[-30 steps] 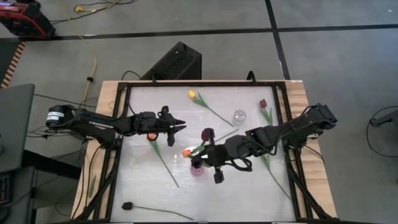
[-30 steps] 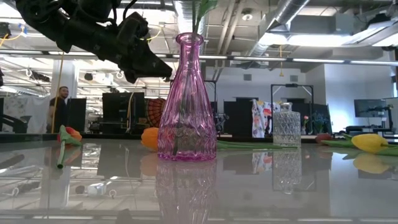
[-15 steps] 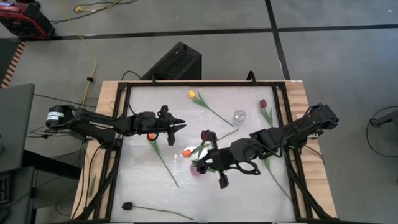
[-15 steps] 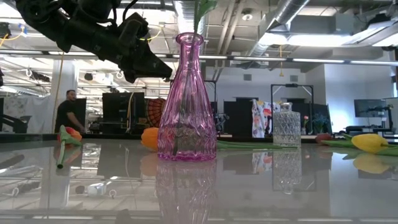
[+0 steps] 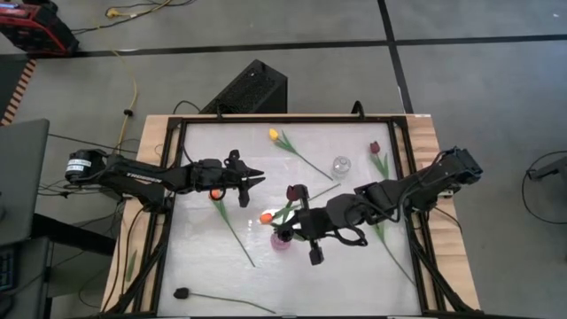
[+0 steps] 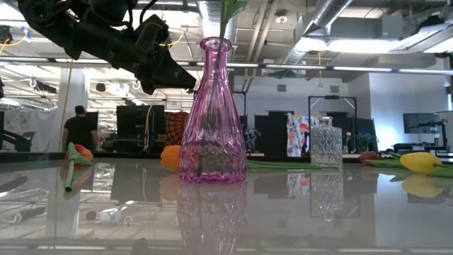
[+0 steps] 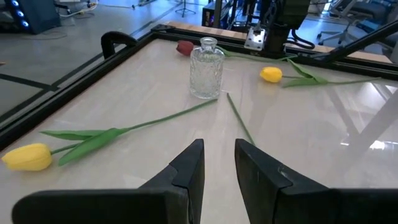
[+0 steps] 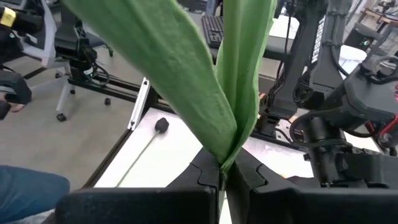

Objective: Sort flowers into vase by color
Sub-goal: Put the top black flower into the violet vase

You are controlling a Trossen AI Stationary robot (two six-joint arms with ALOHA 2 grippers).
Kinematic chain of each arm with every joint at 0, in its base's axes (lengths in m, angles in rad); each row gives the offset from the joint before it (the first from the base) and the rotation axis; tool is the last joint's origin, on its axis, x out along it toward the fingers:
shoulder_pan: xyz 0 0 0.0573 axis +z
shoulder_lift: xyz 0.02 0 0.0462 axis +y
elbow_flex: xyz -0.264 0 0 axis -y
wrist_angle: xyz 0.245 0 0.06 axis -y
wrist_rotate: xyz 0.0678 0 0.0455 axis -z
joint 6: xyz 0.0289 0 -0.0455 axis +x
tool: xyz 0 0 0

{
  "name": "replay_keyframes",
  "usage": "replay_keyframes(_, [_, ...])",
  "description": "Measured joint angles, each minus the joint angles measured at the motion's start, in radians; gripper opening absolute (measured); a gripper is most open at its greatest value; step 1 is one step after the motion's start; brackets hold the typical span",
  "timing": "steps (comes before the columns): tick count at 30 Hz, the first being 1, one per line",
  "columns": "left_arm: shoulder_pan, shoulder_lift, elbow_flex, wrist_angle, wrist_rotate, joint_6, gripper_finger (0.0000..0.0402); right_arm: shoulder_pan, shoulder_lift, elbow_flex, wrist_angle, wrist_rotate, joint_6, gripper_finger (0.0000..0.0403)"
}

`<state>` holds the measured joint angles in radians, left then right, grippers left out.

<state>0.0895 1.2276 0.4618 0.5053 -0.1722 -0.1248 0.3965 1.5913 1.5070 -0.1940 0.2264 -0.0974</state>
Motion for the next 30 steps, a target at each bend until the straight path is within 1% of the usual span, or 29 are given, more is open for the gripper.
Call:
replay_keyframes(5, [0.000,0.000,0.000,0.000,0.000,0.008,0.0077,-0.001,0.000,-0.019,0.014,0.000,0.026,0.0036])
replay_keyframes(11, [0.000,0.000,0.000,0.000,0.000,0.007,0.0077,-0.013,0.001,-0.103,0.124,0.000,0.029,0.0037])
replay_keyframes(15, [0.000,0.000,0.000,-0.008,0.000,-0.010,0.0077,-0.015,0.001,-0.125,0.125,0.001,0.031,0.0039])
replay_keyframes(18, [0.000,0.000,0.000,-0.021,0.000,-0.015,0.0077,-0.021,0.001,-0.139,0.123,0.003,0.077,0.0047])
replay_keyframes(21, [0.000,0.000,0.000,-0.024,0.001,-0.024,0.0077,-0.036,0.001,-0.145,0.098,-0.014,0.119,0.0065])
replay_keyframes(24, [0.000,0.000,0.000,-0.024,0.001,-0.028,0.0077,-0.052,0.001,-0.147,0.042,-0.030,0.158,0.0091])
replay_keyframes(28, [0.000,0.000,0.000,-0.024,0.001,-0.028,0.0077,-0.074,0.001,-0.145,-0.023,-0.106,0.196,0.0146])
replay_keyframes(30, [0.000,0.000,0.000,-0.024,0.001,-0.029,0.0077,-0.078,0.001,-0.128,-0.097,-0.139,0.208,0.0179])
